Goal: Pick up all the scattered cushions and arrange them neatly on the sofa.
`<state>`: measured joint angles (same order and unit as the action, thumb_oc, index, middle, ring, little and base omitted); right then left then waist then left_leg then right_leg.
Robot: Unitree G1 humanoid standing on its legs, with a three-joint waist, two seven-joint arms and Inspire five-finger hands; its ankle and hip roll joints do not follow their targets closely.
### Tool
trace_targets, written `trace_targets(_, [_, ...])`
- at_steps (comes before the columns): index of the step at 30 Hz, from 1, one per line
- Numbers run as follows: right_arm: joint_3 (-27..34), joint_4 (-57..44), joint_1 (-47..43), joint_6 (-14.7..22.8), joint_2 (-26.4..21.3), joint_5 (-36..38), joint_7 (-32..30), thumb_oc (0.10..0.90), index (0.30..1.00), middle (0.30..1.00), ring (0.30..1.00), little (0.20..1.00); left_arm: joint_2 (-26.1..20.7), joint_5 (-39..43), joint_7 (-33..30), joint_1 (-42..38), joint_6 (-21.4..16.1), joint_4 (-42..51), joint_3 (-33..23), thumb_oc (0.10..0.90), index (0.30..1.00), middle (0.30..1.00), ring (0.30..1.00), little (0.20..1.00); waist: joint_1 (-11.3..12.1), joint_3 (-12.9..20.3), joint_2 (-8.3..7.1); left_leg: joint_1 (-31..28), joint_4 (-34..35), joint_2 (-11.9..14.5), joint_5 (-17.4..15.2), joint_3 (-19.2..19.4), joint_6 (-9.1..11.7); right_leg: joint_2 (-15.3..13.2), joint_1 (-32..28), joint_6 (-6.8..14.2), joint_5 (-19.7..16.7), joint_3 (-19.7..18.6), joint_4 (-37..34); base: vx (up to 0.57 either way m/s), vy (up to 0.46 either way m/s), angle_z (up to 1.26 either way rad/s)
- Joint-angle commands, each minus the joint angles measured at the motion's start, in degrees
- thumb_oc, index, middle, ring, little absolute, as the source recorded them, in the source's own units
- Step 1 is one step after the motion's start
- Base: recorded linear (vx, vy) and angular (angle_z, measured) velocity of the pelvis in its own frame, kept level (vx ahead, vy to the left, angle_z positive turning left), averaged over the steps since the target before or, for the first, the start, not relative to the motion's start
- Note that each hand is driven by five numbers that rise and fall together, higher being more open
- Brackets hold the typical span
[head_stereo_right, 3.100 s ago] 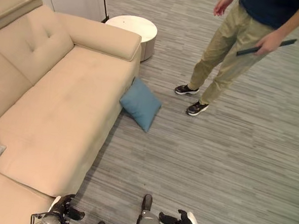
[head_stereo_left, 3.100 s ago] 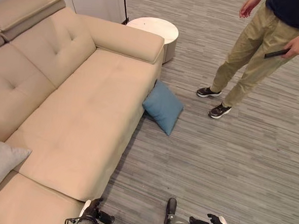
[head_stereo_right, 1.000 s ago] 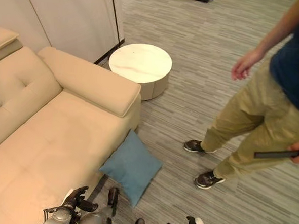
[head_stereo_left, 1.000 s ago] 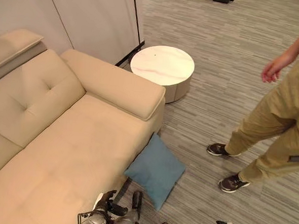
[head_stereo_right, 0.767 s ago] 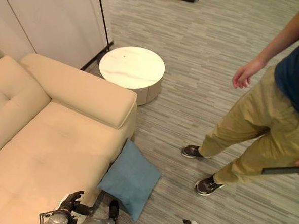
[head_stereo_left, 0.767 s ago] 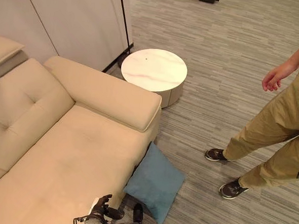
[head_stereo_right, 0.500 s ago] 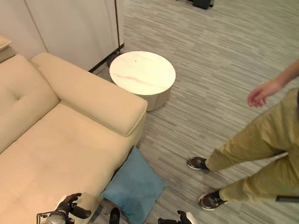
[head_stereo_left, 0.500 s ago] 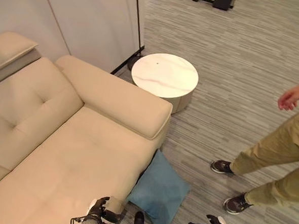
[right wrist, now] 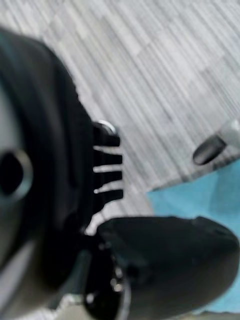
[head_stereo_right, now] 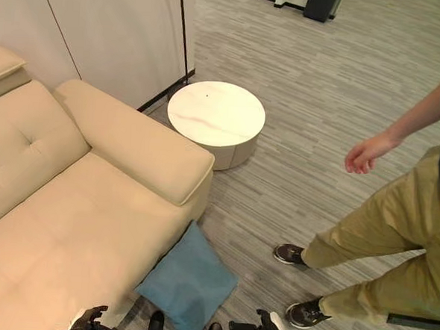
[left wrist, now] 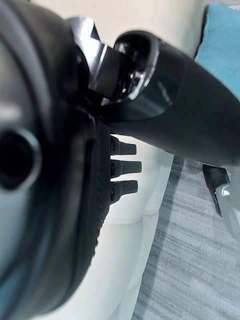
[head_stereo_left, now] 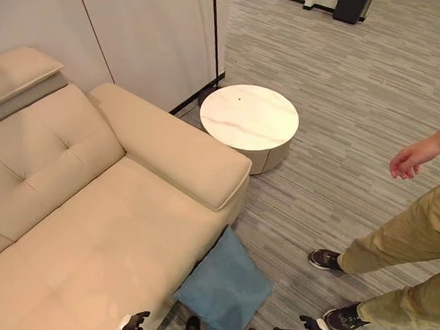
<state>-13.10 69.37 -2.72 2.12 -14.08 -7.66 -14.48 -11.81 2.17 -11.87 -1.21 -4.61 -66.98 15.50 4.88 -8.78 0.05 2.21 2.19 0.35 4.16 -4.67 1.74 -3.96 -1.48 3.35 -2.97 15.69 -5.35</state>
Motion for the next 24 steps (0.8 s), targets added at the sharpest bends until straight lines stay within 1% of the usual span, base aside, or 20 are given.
trace_targets(1, [-0.65,-2.48,-2.7,2.17,-3.77,2.04,-2.7,0.8,0.9,0.9,0.9,0.9,2.83,0.03,0.01,-3.85,-0.99,-0.57,2.07,0.8,0.9,0.9,0.9,0.9,-0.41,-2.5,-0.11,5.87,-2.39,-0.79,-1.44,0.36,1.17,-0.22,-0.79,0.89,8.13,-0.17,3.38,-0.26,-0.185,0.65])
trace_targets(3, [-0.39,-2.83,-3.31,1.97,-4.63,2.44,-3.15,0.8,0.9,0.9,0.9,0.9,3.33,0.15,-0.05,-4.82,-0.9,0.03,3.08,0.8,0.9,0.9,0.9,0.9,-0.85,-3.99,0.33,8.29,-5.56,-1.12,-1.54,1.02,1.44,-0.56,0.06,0.19,8.08,1.22,3.99,-0.2,-0.08,0.93])
trace_targets(4, [-0.28,-2.79,-3.6,1.86,-4.98,2.62,-3.34,0.8,0.9,0.9,0.9,0.9,3.53,0.03,0.03,-5.03,-0.95,-0.14,3.38,0.8,0.9,0.9,0.9,0.9,-1.23,-4.64,0.22,8.77,-7.2,-1.15,-2.33,2.28,1.54,-1.02,0.49,0.03,7.94,1.62,4.34,-0.17,-0.017,1.1])
trace_targets(5, [-0.18,-2.74,-3.68,1.73,-5.17,2.58,-3.28,0.8,0.9,0.9,0.9,0.9,3.76,-0.04,0.14,-5.02,-0.98,-0.24,3.45,0.8,0.9,0.9,0.9,0.9,-1.66,-4.54,0.26,8.87,-8.1,-0.94,-2.96,3.01,1.4,-1.44,1.39,-0.11,7.67,2.07,4.57,-0.17,0.017,0.63])
trace_targets(6, [-0.23,-2.52,-3.63,1.56,-5.43,2.56,-3.44,0.8,0.9,0.9,0.9,0.9,4.12,0.02,0.28,-4.84,-0.96,-0.46,3.45,0.8,0.9,0.9,0.9,0.9,-2.12,-4.7,-0.04,7.89,-10.47,-0.85,-5.64,3.66,1.24,-2.4,2.27,-0.26,6.95,2.36,4.56,-0.11,0.032,0.18])
trace_targets(7, [-0.22,-2.52,-3.65,1.56,-5.43,2.55,-3.44,0.8,0.9,0.9,0.9,0.9,4.13,0.02,0.28,-4.87,-0.96,-0.46,3.45,0.8,0.9,0.9,0.9,0.9,-2.21,-4.54,-0.06,8.11,-10.41,-0.91,-5.47,3.59,1.2,-2.44,2.47,-0.24,6.84,2.45,4.53,-0.09,0.036,-0.07])
trace_targets(9, [-0.01,-2.31,-3.67,1.93,-5.58,2.8,-3.55,0.8,0.9,0.9,0.9,0.9,4.52,0.13,0.52,-4.63,-1.11,-0.87,3.41,0.8,0.9,0.9,0.9,0.9,-2.94,-4.74,-0.39,7.21,-12.62,-0.66,-8.1,4.13,1.19,-3.31,3.13,0.03,5.87,2.71,4.01,-0.06,0.058,0.04])
trace_targets(11, [-0.04,-2.13,-3.94,1.68,-5.47,2.63,-3.83,0.8,0.9,0.9,0.9,0.9,4.85,0.49,0.46,-4.65,-1.18,-0.87,3.55,0.8,0.9,0.9,0.9,0.9,-3.82,-4.43,0.17,6.35,-10.21,-0.19,-7.99,4.93,0.8,-3.07,3.79,0.71,5.12,2.65,3.01,-0.03,0.132,0.25])
trace_targets(12, [-0.06,-2.05,-4.94,1.6,-5.39,2.56,-4.18,0.8,0.9,0.9,0.9,0.9,4.84,0.73,0.27,-4.97,-1.1,-0.84,3.5,0.8,0.9,0.9,0.9,0.9,-3.98,-4.64,0.63,5.93,-7.28,-0.43,-7.48,4.84,0.64,-2.99,4.97,1.42,4.11,1.96,2.77,0.0,0.125,0.07])
trace_targets(13, [-0.06,-2.04,-4.95,1.6,-5.39,2.56,-4.18,0.8,0.9,0.9,0.9,0.9,4.84,0.73,0.27,-4.98,-1.1,-0.84,3.5,0.8,0.9,0.9,0.9,0.9,-3.94,-4.61,0.62,5.9,-7.16,-0.44,-7.42,4.89,0.63,-3.0,5.02,1.43,4.1,1.91,2.77,-0.07,0.189,0.01])
trace_targets(14, [-0.37,-2.3,-5.54,1.6,-5.42,2.48,-4.43,0.8,0.9,0.9,0.9,0.9,4.37,1.13,0.14,-5.54,-1.36,-0.42,3.71,0.8,0.9,0.9,0.9,0.9,-4.04,-5.8,0.74,6.5,-6.22,-0.97,-7.1,4.78,0.27,-3.07,6.92,1.64,3.68,1.27,3.57,-0.05,0.104,-0.09])
trace_targets(15, [-0.37,-2.29,-5.55,1.6,-5.42,2.48,-4.43,0.8,0.9,0.9,0.9,0.9,4.37,1.14,0.14,-5.56,-1.37,-0.43,3.71,0.8,0.9,0.9,0.9,0.9,-4.0,-5.77,0.72,6.53,-6.2,-0.97,-7.08,4.82,0.26,-3.08,7.01,1.64,3.7,1.21,3.64,-0.1,0.15,-0.19])
trace_targets(16, [-0.76,-2.4,-5.84,1.49,-5.37,2.18,-4.67,0.8,0.9,0.9,0.9,0.9,4.04,1.63,-0.28,-6.01,-1.7,-0.03,3.71,0.8,0.9,0.9,0.9,0.9,-3.95,-6.57,0.7,7.07,-5.97,-1.12,-7.08,4.82,-0.02,-3.27,8.16,1.76,3.48,0.93,4.27,-0.1,0.084,-0.35])
trace_targets(17, [-1.08,-2.48,-6.24,1.35,-5.3,1.82,-4.98,0.8,0.9,0.9,0.9,0.9,3.78,2.32,-0.52,-6.26,-1.89,0.4,3.47,0.8,0.9,0.9,0.9,0.9,-3.74,-7.11,0.72,7.65,-5.71,-1.23,-7.02,5.05,-0.32,-3.42,9.38,1.89,3.43,0.66,5.28,-0.24,0.239,-0.35])
trace_targets(18, [-1.58,-3.42,-7.82,1.04,-5.32,1.28,-5.63,0.8,0.9,0.9,0.9,0.9,2.91,3.82,-1.37,-6.82,-2.59,1.52,3.11,0.8,0.9,0.9,0.9,0.9,-3.12,-9.53,0.72,9.28,-5.59,-1.32,-6.89,5.49,-1.2,-4.78,13.91,2.71,3.08,0.4,10.6,-0.19,0.194,-0.33])
trace_targets(19, [-1.58,-3.41,-7.85,1.03,-5.32,1.28,-5.63,0.8,0.9,0.9,0.9,0.9,2.91,3.83,-1.37,-6.86,-2.59,1.51,3.09,0.8,0.9,0.9,0.9,0.9,-3.04,-9.46,0.67,9.4,-5.62,-1.34,-6.89,5.59,-1.22,-4.85,14.17,2.73,3.17,0.27,10.84,-0.23,0.229,-0.36])
trace_targets(20, [-1.77,-4.07,-9.1,1.16,-5.39,1.77,-5.98,0.8,0.9,0.9,0.9,0.9,2.11,3.99,-1.89,-7.09,-3.03,1.98,3.16,0.8,0.9,0.9,0.9,0.9,-2.88,-10.89,0.81,10.79,-6.0,-0.95,-6.61,6.04,-1.83,-5.65,17.41,3.55,3.03,-1.46,14.77,-0.09,0.075,-0.43])
trace_targets(21, [-1.76,-4.06,-9.12,1.16,-5.38,1.78,-5.97,0.8,0.9,0.9,0.9,0.9,2.1,3.99,-1.89,-7.11,-3.03,1.97,3.15,0.8,0.9,0.9,0.9,0.9,-2.76,-10.76,0.72,11.0,-6.08,-0.99,-6.64,6.19,-1.86,-5.71,17.77,3.57,3.13,-1.64,15.04,-0.12,0.095,-0.45])
trace_targets(23, [-1.83,-4.6,-10.69,1.48,-5.57,2.61,-6.24,0.8,0.9,0.9,0.9,0.9,1.35,4.09,-2.3,-7.95,-3.3,2.72,3.57,0.8,0.9,0.9,0.9,0.9,-2.76,-11.86,1.02,13.62,-7.51,-1.24,-6.38,6.08,-2.63,-4.48,20.38,3.69,4.53,-5.41,19.64,-0.11,0.071,-0.2])
trace_targets(24, [-1.8,-4.7,-11.06,1.66,-5.84,2.88,-6.58,0.8,0.9,0.9,0.9,0.9,1.1,4.37,-2.43,-8.4,-3.49,3.02,3.56,0.8,0.9,0.9,0.9,0.9,-2.39,-12.16,0.98,14.62,-8.07,-1.4,-6.47,6.32,-2.6,-4.46,19.07,3.59,5.23,-5.47,18.88,-0.15,0.055,-0.04])
